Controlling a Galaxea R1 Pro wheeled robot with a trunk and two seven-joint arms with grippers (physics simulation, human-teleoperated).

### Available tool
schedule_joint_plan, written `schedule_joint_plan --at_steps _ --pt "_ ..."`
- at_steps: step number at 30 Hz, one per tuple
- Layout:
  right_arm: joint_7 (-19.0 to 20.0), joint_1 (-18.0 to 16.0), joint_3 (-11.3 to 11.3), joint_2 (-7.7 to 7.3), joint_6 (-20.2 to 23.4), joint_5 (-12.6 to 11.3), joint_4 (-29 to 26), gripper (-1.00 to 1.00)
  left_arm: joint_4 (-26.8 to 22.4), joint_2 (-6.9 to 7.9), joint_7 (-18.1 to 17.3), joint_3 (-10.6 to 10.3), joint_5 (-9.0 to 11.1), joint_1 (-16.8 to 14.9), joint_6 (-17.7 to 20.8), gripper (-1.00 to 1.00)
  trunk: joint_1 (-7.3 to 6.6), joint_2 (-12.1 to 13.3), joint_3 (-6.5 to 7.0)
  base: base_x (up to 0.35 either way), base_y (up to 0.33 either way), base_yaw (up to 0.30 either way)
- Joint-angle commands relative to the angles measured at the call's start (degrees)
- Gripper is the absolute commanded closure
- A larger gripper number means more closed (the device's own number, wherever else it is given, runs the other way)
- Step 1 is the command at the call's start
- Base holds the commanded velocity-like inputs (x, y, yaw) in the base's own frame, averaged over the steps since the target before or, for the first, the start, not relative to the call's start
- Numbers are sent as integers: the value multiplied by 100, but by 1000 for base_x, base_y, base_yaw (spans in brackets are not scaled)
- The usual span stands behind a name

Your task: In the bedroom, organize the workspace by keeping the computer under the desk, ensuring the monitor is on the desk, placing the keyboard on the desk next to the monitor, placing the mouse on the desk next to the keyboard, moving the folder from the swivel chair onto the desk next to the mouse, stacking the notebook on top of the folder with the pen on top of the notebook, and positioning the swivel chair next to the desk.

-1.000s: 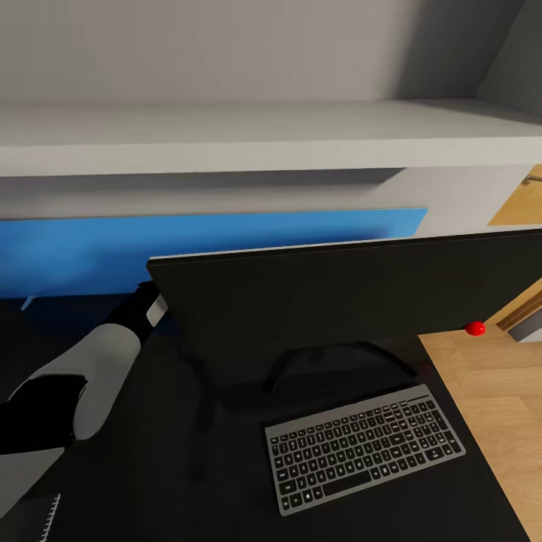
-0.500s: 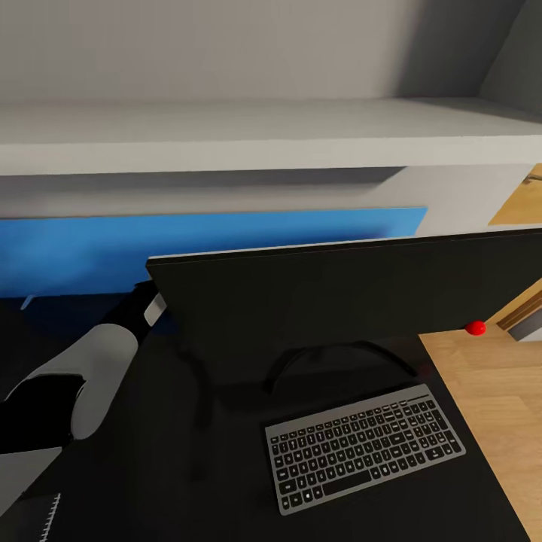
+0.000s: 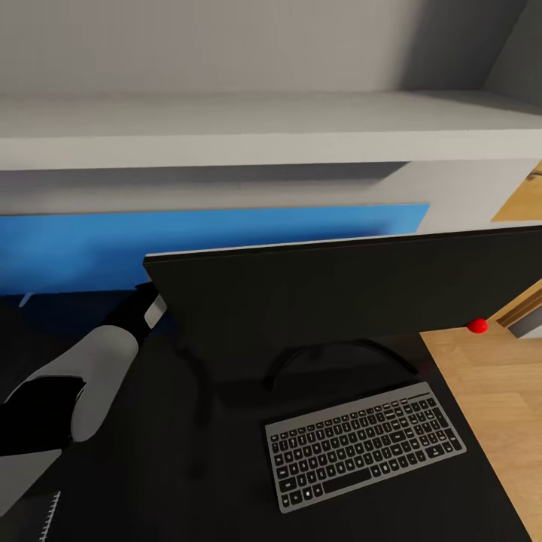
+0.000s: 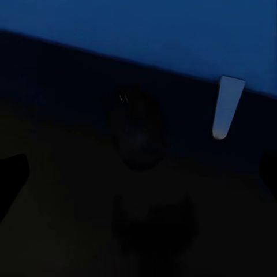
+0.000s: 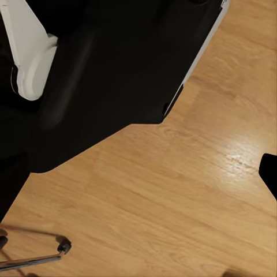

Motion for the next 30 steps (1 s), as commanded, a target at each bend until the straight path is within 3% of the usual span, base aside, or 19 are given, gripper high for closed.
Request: schedule_joint_plan --at_steps 1,10,30 --pt "36 -3 -30 8 -29 26 -16 -100 -10 5 36 -34 50 -1 26 -100 2 -6 -6 0 0 0" --pt "37 -3 -26 0 -32 29 -16 -100 -16 5 36 -39 49 0 25 -100 2 -6 -27 0 0 -33" --pt "36 -3 -17 -1 -30 31 1 -100 -15 5 36 -36 49 0 18 -100 2 -6 -28 0 130 0"
